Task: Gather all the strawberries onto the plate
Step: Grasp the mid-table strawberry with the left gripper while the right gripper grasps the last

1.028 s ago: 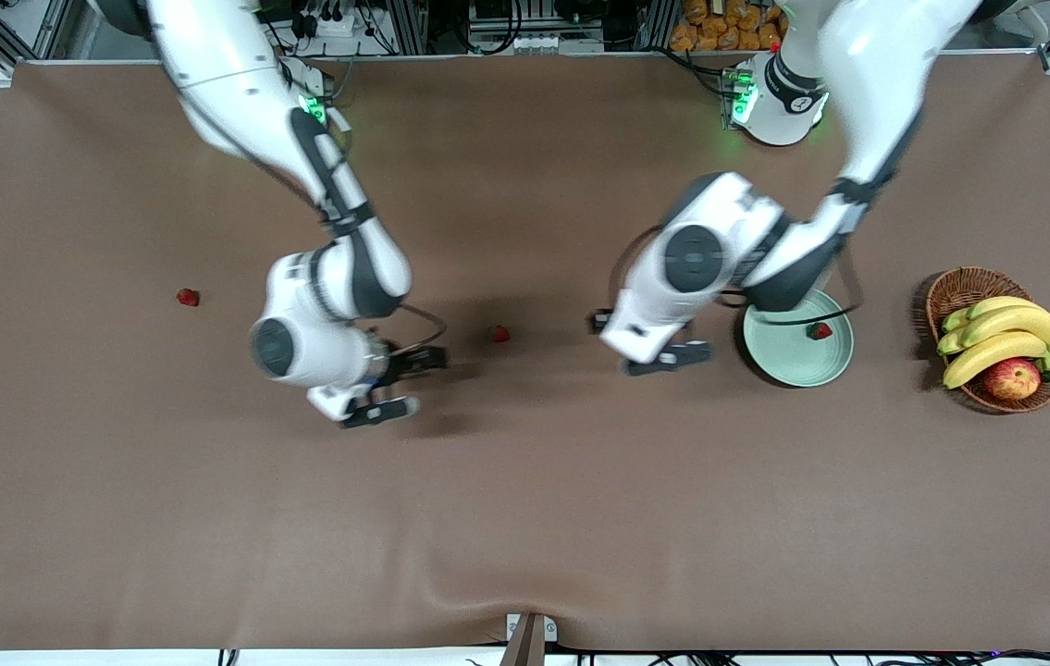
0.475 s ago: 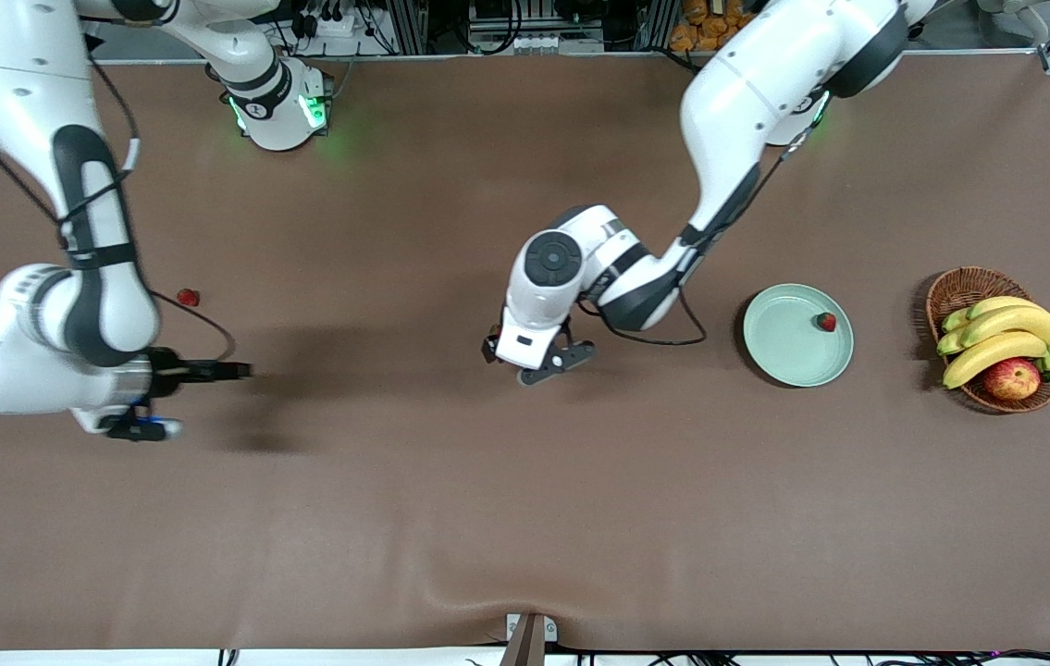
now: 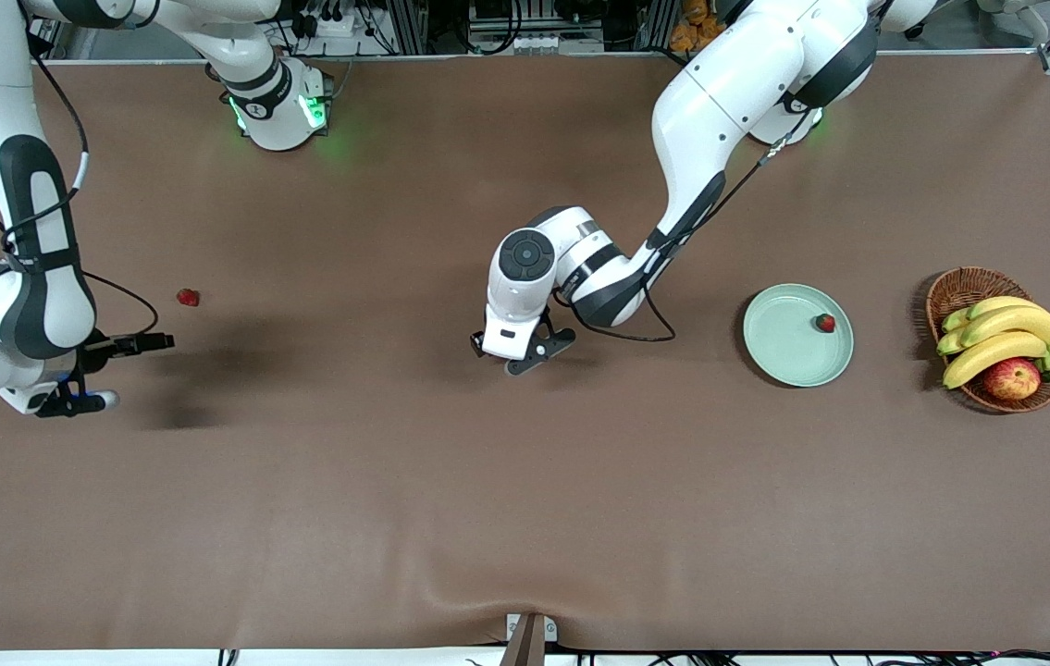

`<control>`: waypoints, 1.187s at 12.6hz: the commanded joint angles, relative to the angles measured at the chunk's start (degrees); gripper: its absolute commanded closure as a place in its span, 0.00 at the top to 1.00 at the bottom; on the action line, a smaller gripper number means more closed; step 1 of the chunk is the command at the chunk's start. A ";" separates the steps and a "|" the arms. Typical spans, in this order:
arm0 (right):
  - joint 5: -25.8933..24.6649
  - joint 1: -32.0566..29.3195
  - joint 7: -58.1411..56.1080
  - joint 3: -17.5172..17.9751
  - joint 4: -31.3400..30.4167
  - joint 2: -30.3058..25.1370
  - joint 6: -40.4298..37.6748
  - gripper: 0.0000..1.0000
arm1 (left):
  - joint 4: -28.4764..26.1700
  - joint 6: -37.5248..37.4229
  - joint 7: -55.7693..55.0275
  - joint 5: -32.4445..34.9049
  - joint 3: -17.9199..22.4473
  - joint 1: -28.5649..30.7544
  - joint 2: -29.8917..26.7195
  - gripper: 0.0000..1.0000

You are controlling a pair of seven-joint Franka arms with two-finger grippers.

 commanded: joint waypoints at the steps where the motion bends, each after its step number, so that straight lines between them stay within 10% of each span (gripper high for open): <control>1: -3.69 -1.39 -0.32 1.26 -2.10 2.06 2.00 1.00 | 1.65 0.53 -1.37 0.81 0.52 -1.44 1.66 0.75; 4: -3.69 -1.66 2.39 1.26 -5.62 2.86 4.65 1.00 | 1.65 0.53 -0.85 0.81 0.52 -1.88 1.84 0.54; 7: -3.69 -1.31 3.20 1.26 -7.03 2.86 3.34 1.00 | 1.56 0.53 -0.23 0.90 0.52 -1.71 1.67 0.03; 11: -3.69 -0.78 6.62 1.26 -7.03 2.60 -1.76 1.00 | -1.41 -2.26 0.12 1.60 0.35 2.41 -5.86 0.00; 15: -3.78 -0.78 6.98 1.26 -7.21 2.77 -2.82 0.98 | -18.52 -6.32 15.81 1.08 -0.44 14.43 -24.04 0.00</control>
